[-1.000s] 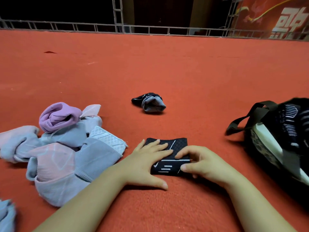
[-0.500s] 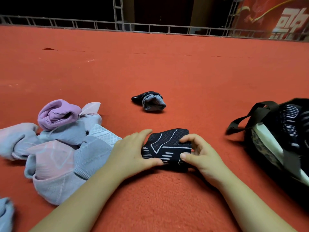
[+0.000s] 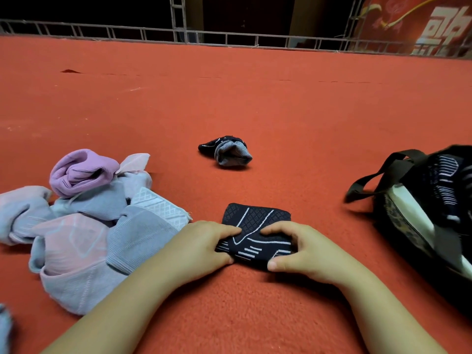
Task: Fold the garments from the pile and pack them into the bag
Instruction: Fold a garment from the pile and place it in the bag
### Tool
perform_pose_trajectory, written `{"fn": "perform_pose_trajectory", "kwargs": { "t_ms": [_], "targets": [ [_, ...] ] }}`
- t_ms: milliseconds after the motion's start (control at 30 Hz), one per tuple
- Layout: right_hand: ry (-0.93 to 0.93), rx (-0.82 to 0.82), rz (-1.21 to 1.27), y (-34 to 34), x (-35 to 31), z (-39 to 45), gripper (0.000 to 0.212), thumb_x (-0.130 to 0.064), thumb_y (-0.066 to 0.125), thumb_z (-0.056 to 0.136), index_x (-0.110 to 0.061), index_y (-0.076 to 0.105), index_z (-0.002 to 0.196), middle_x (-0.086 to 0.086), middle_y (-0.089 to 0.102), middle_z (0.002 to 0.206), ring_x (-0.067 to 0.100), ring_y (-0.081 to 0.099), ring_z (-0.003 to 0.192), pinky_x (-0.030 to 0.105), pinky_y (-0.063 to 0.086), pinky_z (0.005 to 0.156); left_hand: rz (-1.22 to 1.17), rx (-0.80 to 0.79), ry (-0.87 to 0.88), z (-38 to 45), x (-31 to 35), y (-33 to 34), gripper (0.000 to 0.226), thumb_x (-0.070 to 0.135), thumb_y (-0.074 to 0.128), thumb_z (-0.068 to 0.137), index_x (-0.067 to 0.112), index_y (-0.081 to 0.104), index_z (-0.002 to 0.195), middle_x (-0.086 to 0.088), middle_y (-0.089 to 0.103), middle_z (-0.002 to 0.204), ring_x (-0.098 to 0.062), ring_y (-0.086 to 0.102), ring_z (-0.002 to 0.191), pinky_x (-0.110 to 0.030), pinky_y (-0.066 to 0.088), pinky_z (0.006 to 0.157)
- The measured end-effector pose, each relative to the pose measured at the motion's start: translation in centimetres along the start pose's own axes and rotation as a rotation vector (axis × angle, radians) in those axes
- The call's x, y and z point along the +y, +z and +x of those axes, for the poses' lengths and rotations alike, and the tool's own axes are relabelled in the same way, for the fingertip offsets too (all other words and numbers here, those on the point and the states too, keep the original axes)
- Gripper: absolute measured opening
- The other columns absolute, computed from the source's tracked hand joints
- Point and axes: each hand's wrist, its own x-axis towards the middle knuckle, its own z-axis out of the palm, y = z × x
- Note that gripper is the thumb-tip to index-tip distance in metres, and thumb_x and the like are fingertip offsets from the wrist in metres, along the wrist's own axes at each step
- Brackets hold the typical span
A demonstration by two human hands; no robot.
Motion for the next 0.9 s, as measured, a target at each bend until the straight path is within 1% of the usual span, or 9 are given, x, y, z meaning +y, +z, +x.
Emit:
{"fn": "perform_pose_trajectory", "kwargs": {
  "t_ms": [67,133,233,367,500,567,700,800,900],
  "targets": [
    [-0.035,0.009,-0.029,0.2,0.2,0.0,0.056,-0.044,0.076,0.051,-0.046,0.058,0.104,-0.021,0.063,0.109,-0.004,0.059,0.102,0.023,0.046,0.094,-0.009,0.039,0.029,0.0,0.0,-0.1,0.043,0.035,0.07,0.079,0.033,0.061,0.122,0.013,0.066,0.113,-0.006,0.057,0.106,-0.025,0.042,0.09],
    [-0.057,0.043,-0.023,0.1,0.2,0.0,0.053,-0.04,0.076,0.054,-0.049,0.059,0.104,-0.02,0.065,0.106,-0.001,0.062,0.1,0.028,0.048,0.093,-0.006,0.113,0.031,0.3,-0.4,-0.1,0.037,0.043,0.071,0.075,0.033,0.067,0.111,0.014,0.067,0.097,-0.009,0.059,0.096,-0.025,0.043,0.084],
    [-0.114,0.142,-0.12,-0.3,0.2,-0.1,0.035,-0.027,0.077,0.068,-0.044,0.063,0.095,-0.016,0.067,0.096,-0.002,0.062,0.088,0.025,0.048,0.083,0.034,0.201,0.095,0.5,-1.1,0.2,0.049,0.068,0.056,0.06,0.035,0.071,0.094,0.021,0.046,0.071,-0.011,0.048,0.08,-0.022,0.033,0.072],
    [-0.197,0.184,-0.282,-0.5,0.2,-0.3,0.012,-0.04,0.07,0.071,-0.039,0.067,0.083,-0.017,0.048,0.091,0.002,0.05,0.088,0.017,0.039,0.077,0.041,0.179,0.15,0.3,-1.5,-0.2,0.042,0.075,0.052,0.055,0.038,0.056,0.074,0.023,0.04,0.08,0.0,0.036,0.084,-0.013,0.022,0.078],
    [-0.323,0.085,-0.509,-0.5,0.1,-0.7,0.041,-0.059,0.059,0.066,-0.039,0.06,0.102,-0.027,0.04,0.117,-0.005,0.035,0.114,0.02,0.026,0.101,-0.051,-0.017,0.148,-0.1,-0.9,-1.1,0.025,0.054,0.067,0.072,0.037,0.05,0.077,0.021,0.054,0.072,0.008,0.05,0.074,-0.009,0.033,0.064],
    [-0.372,0.047,-0.626,-0.2,0.0,-0.5,0.053,-0.064,0.06,0.066,-0.041,0.051,0.112,-0.024,0.045,0.119,-0.005,0.037,0.113,0.02,0.023,0.103,-0.074,-0.021,0.133,-0.3,-0.7,-1.5,0.019,0.042,0.069,0.081,0.04,0.049,0.082,0.024,0.057,0.07,0.007,0.052,0.07,-0.01,0.034,0.06],
    [-0.467,0.059,-0.538,-0.1,-0.4,0.0,0.02,-0.044,0.058,0.079,-0.025,0.06,0.085,-0.016,0.06,0.081,-0.001,0.048,0.078,0.025,0.041,0.076,-0.02,-0.058,0.15,-0.5,-0.6,-1.8,0.03,0.054,0.065,0.077,0.041,0.044,0.094,0.029,0.055,0.071,0.005,0.051,0.069,-0.011,0.034,0.058],
    [-0.382,-0.002,-0.394,0.0,-0.6,-0.2,0.02,-0.037,0.057,0.083,-0.018,0.061,0.079,-0.012,0.06,0.076,0.002,0.052,0.073,0.023,0.043,0.07,0.037,-0.101,0.198,-0.7,-0.6,-1.7,0.046,0.069,0.047,0.067,0.028,0.054,0.085,0.018,0.055,0.075,0.001,0.051,0.074,-0.014,0.037,0.062],
    [-0.219,0.061,-0.244,0.1,-0.4,-0.2,0.013,-0.034,0.055,0.085,-0.024,0.06,0.078,-0.018,0.059,0.072,-0.002,0.052,0.067,0.019,0.039,0.063,-0.031,-0.118,0.142,-0.8,-0.3,-1.8,0.039,0.062,0.05,0.076,0.024,0.056,0.076,0.013,0.057,0.074,-0.003,0.053,0.073,-0.022,0.042,0.065]
  ]
}}
